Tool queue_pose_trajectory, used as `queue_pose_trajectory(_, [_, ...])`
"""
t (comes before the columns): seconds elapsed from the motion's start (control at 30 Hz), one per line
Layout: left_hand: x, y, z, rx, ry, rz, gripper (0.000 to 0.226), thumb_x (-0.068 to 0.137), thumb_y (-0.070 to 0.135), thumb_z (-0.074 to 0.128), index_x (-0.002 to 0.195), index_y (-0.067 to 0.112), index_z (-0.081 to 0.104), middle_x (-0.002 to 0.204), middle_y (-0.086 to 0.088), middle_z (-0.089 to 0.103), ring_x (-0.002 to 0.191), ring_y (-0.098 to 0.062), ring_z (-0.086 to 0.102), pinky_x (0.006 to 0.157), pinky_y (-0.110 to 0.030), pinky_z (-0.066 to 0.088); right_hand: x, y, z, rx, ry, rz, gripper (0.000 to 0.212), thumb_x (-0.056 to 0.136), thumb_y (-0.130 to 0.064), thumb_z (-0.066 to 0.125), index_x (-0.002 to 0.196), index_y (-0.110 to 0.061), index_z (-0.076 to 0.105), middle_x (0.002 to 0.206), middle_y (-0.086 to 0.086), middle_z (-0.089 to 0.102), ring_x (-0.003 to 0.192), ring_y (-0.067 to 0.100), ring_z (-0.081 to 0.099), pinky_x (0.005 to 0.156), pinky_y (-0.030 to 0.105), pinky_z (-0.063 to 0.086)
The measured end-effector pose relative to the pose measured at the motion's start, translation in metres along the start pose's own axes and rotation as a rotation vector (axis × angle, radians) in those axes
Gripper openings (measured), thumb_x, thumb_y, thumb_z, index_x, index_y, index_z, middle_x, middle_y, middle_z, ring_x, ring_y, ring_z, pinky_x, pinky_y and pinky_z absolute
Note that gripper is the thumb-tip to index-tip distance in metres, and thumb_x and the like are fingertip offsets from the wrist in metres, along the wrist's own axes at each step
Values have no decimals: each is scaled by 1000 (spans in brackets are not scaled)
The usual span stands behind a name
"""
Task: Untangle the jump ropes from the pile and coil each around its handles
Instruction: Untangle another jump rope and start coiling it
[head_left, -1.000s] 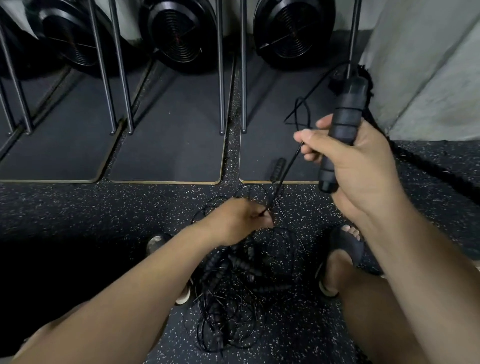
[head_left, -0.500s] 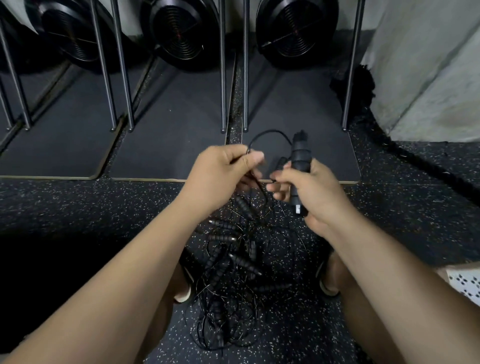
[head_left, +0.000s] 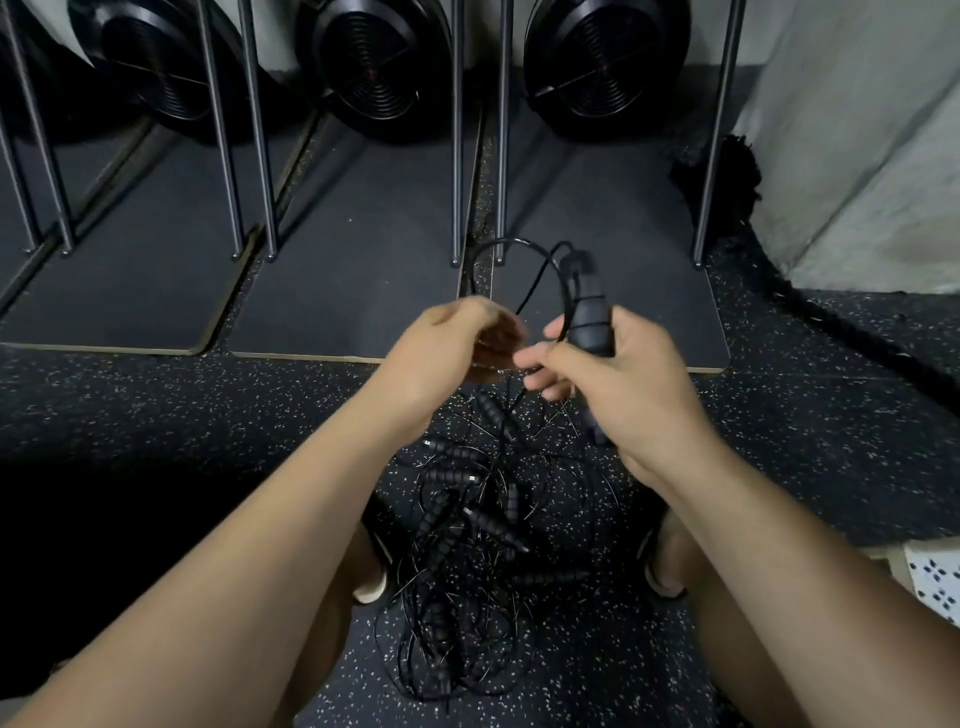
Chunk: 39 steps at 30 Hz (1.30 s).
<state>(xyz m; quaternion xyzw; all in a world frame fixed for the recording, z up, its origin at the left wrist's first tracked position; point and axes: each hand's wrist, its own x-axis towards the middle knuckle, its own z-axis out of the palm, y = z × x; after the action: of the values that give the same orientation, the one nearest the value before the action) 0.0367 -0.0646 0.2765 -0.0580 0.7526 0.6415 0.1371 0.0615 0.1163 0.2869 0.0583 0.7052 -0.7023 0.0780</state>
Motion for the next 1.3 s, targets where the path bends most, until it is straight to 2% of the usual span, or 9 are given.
queue_pose_trajectory(0.1, [-3, -14, 12, 215, -217, 18, 29, 99, 4, 51, 108, 18, 75, 103, 6, 80, 96, -8, 72, 98, -38, 57, -3, -14, -11, 117, 0, -47, 19, 92, 4, 74, 107, -1, 64, 91, 21, 80, 75, 28, 76, 67, 36, 59])
queue_pose_trajectory(0.2, [-7, -27, 25, 363, -358, 20, 22, 103, 8, 61, 109, 23, 76, 110, 11, 80, 109, -4, 73, 107, -31, 52, -2, -25, -20, 222, 10, -64, 16, 96, 4, 70, 109, -1, 62, 93, 21, 80, 73, 26, 74, 62, 31, 59])
queue_pose_trajectory(0.4, [-5, -44, 39, 777, -361, 84, 14, 104, 27, 67, 102, 26, 80, 90, 17, 77, 83, 6, 68, 77, -19, 52, 10, -37, -49, 379, 67, -70, 7, 101, 0, 66, 103, -6, 64, 102, 22, 80, 80, 23, 76, 68, 28, 60])
queue_pose_trajectory(0.57, [-6, -31, 34, 588, -371, 105, 10, 105, 18, 67, 105, 17, 77, 94, 6, 81, 85, -6, 77, 78, -23, 59, 25, -22, -59, 427, 122, 78, 16, 95, 0, 73, 109, -2, 64, 112, 26, 78, 100, 33, 80, 80, 33, 65])
queue_pose_trajectory(0.7, [-9, -9, 32, 322, -289, 128, 8, 107, 16, 64, 101, 13, 69, 97, -1, 82, 86, -17, 80, 75, -42, 60, 30, 1, -52, 256, 106, 251, 28, 90, 2, 78, 115, -4, 66, 107, 23, 76, 86, 28, 79, 64, 31, 61])
queue_pose_trajectory(0.83, [-7, 5, 21, 9, -145, 163, 12, 108, 15, 61, 105, 6, 69, 98, -12, 81, 83, -22, 77, 67, -28, 54, 25, 18, -32, 116, -90, 326, 29, 86, 3, 68, 114, -3, 68, 103, 16, 78, 96, 33, 74, 78, 39, 53])
queue_pose_trajectory(1.07, [4, 9, -9, -249, 134, 146, 15, 109, 22, 60, 107, 10, 69, 99, -7, 81, 79, -15, 69, 63, -24, 48, 10, 8, -15, 88, -230, 293, 18, 100, -4, 66, 117, -3, 65, 105, 15, 82, 109, 29, 79, 92, 39, 54])
queue_pose_trajectory(1.2, [16, 0, -21, -301, 290, 64, 23, 107, 36, 64, 96, 17, 70, 93, -6, 80, 88, -28, 60, 67, -33, 41, 4, 4, -13, -112, -200, 171, 24, 95, 4, 71, 117, -2, 64, 98, 8, 83, 98, 24, 81, 87, 40, 56])
queue_pose_trajectory(1.3, [14, -1, -16, -287, 276, -16, 38, 107, 47, 60, 94, 13, 70, 88, -8, 79, 87, -30, 69, 73, -36, 50, 1, -2, -11, -74, -156, 99, 25, 94, 6, 74, 115, -2, 64, 95, 10, 83, 91, 26, 82, 78, 36, 59])
